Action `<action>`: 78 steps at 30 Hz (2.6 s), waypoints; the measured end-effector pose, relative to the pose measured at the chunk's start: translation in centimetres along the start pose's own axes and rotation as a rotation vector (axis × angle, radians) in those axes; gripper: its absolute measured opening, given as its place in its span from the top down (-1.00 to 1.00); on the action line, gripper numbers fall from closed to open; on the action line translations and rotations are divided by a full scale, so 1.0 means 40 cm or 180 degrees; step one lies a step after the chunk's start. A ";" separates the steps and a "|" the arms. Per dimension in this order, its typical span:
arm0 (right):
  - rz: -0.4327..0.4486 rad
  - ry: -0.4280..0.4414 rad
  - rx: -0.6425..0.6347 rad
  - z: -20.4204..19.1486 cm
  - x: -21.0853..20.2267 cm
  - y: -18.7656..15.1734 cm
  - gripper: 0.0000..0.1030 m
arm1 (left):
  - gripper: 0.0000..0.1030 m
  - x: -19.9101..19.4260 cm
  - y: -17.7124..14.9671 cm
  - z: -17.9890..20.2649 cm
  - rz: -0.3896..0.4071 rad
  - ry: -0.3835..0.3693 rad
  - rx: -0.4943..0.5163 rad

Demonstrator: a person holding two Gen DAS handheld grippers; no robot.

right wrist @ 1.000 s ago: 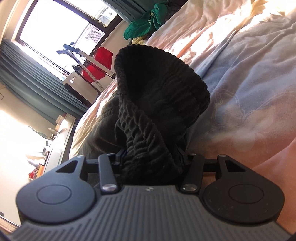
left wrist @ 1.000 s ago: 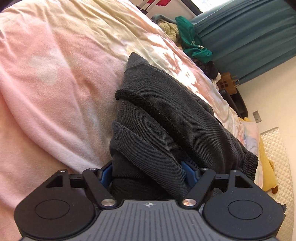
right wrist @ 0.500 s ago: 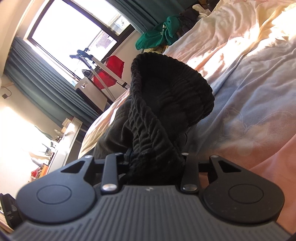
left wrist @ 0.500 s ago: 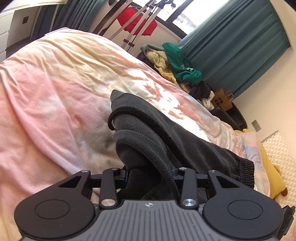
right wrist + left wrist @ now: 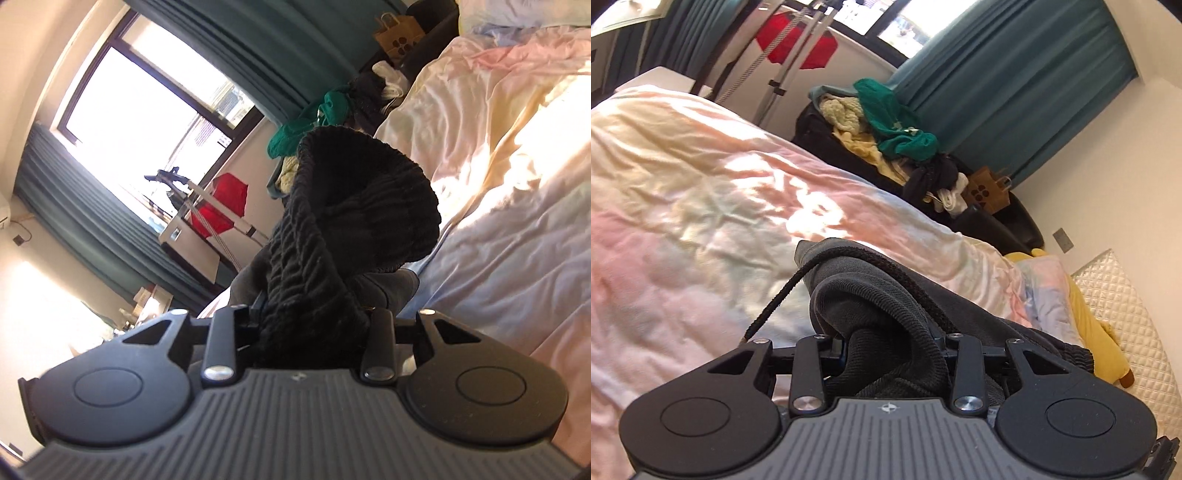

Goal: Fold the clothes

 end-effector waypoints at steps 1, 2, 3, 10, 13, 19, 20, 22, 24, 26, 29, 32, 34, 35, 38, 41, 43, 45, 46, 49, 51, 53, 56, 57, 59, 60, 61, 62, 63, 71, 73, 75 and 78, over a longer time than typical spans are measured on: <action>0.0066 -0.0041 0.0000 0.019 0.001 0.043 0.28 | 0.27 0.044 0.008 0.035 -0.0021 -0.0041 0.0020; 0.0137 -0.0085 -0.0003 0.038 0.002 0.089 0.28 | 0.27 0.088 0.015 0.070 -0.0043 -0.0082 0.0040; 0.0190 -0.0135 0.0005 0.060 0.009 0.127 0.28 | 0.27 0.139 0.023 0.103 -0.0064 -0.0135 0.0042; 0.0525 -0.0417 0.0133 0.237 0.111 0.338 0.28 | 0.26 0.509 0.028 0.241 -0.0171 -0.0349 0.0353; 0.0590 -0.0514 0.0224 0.322 0.173 0.363 0.28 | 0.26 0.662 0.016 0.262 -0.0212 -0.0399 0.0464; 0.0421 -0.0672 0.0368 0.477 0.257 0.303 0.28 | 0.25 0.818 -0.076 0.166 -0.0432 -0.0390 0.0566; 0.0391 -0.0676 0.0357 0.489 0.260 0.281 0.28 | 0.23 0.821 -0.091 0.145 -0.0440 -0.0400 0.0594; 0.0342 -0.0697 0.0319 0.506 0.257 0.233 0.27 | 0.20 0.811 -0.113 0.120 -0.0461 -0.0388 0.0649; 0.0287 -0.0740 0.0381 0.523 0.252 0.184 0.26 | 0.15 0.788 -0.126 0.108 -0.0486 -0.0346 0.0705; 0.0244 -0.0790 0.0550 0.556 0.249 0.133 0.17 | 0.04 0.764 -0.140 0.096 -0.0511 -0.0304 0.0761; 0.0182 -0.0817 0.0780 0.604 0.250 0.082 0.01 | -0.10 0.729 -0.160 0.078 -0.0549 -0.0241 0.0844; 0.0067 -0.0783 0.0919 0.615 0.240 0.091 -0.04 | -0.18 0.693 -0.180 0.060 -0.0586 -0.0178 0.0928; 0.0002 -0.0875 0.1021 0.609 0.214 0.104 -0.04 | -0.24 0.669 -0.192 0.049 -0.0611 -0.0136 0.0984; -0.0003 -0.0923 0.1015 0.599 0.192 0.112 -0.04 | -0.25 0.642 -0.187 0.064 -0.0601 -0.0128 0.1012; 0.0070 -0.1055 0.0852 0.557 0.117 0.137 -0.05 | -0.33 0.567 -0.174 0.114 -0.0536 -0.0157 0.1081; 0.0171 -0.1085 0.0640 0.503 0.036 0.165 -0.05 | -0.36 0.469 -0.158 0.193 -0.0439 -0.0178 0.1272; 0.0256 -0.1000 0.0528 0.460 -0.019 0.182 -0.05 | -0.45 0.401 -0.149 0.241 -0.0349 -0.0205 0.1385; 0.0364 -0.0978 0.0344 0.408 -0.076 0.197 -0.05 | -0.50 0.329 -0.142 0.290 -0.0247 -0.0250 0.1471; 0.0406 -0.0971 0.0239 0.377 -0.101 0.197 -0.05 | -0.51 0.298 -0.147 0.302 -0.0211 -0.0254 0.1519; 0.0521 -0.0946 -0.0086 0.280 -0.175 0.194 -0.05 | -0.52 0.203 -0.163 0.341 -0.0101 -0.0267 0.1666; 0.0598 -0.0928 -0.0303 0.215 -0.224 0.191 -0.05 | -0.53 0.140 -0.173 0.366 -0.0028 -0.0276 0.1763; 0.0656 -0.0933 -0.0498 0.157 -0.269 0.182 -0.05 | -0.57 0.077 -0.184 0.392 0.0045 -0.0284 0.1861; 0.0676 -0.1037 -0.0762 0.087 -0.315 0.148 -0.05 | -0.99 -0.018 -0.200 0.431 0.0156 -0.0296 0.2006; 0.0689 -0.1071 -0.0835 0.068 -0.326 0.133 -0.05 | -1.00 -0.050 -0.205 0.444 0.0193 -0.0301 0.2055; 0.0720 -0.1098 -0.0957 0.033 -0.346 0.100 -0.06 | -1.00 -0.113 -0.216 0.469 0.0265 -0.0308 0.2150; 0.0731 -0.1082 -0.0994 0.021 -0.353 0.085 -0.08 | -1.00 -0.136 -0.228 0.466 0.0273 -0.0294 0.2162; 0.0738 -0.1066 -0.1030 0.009 -0.361 0.068 -0.13 | -1.00 -0.159 -0.240 0.463 0.0281 -0.0280 0.2174; 0.0759 -0.1066 -0.1069 -0.004 -0.368 0.048 -0.20 | -1.00 -0.182 -0.251 0.456 0.0306 -0.0268 0.2185; 0.0783 -0.1069 -0.1109 -0.016 -0.376 0.028 -0.24 | -1.00 -0.205 -0.262 0.449 0.0331 -0.0257 0.2195; 0.1038 -0.1114 -0.1433 -0.087 -0.407 -0.111 -0.75 | -1.00 -0.343 -0.319 0.379 0.0531 -0.0115 0.2164; 0.1209 -0.1060 -0.1524 -0.101 -0.408 -0.141 -0.75 | -1.00 -0.359 -0.327 0.358 0.0583 -0.0055 0.2213; 0.1224 -0.1156 -0.1660 -0.100 -0.386 -0.161 -0.75 | -1.00 -0.361 -0.333 0.335 0.0606 0.0013 0.2277; 0.1257 -0.1218 -0.1745 -0.093 -0.349 -0.186 -0.75 | -1.00 -0.356 -0.345 0.295 0.0618 0.0046 0.2291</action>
Point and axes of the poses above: each gripper's, at about its wrist camera, not at the fingertips, and x roughly the way its jaws point, z to its right, y to its top, the point moved 6 cm from there along x, roughly the way its jaws point, and after that the axes turned 9 degrees about -y, right-handed, at the moved point
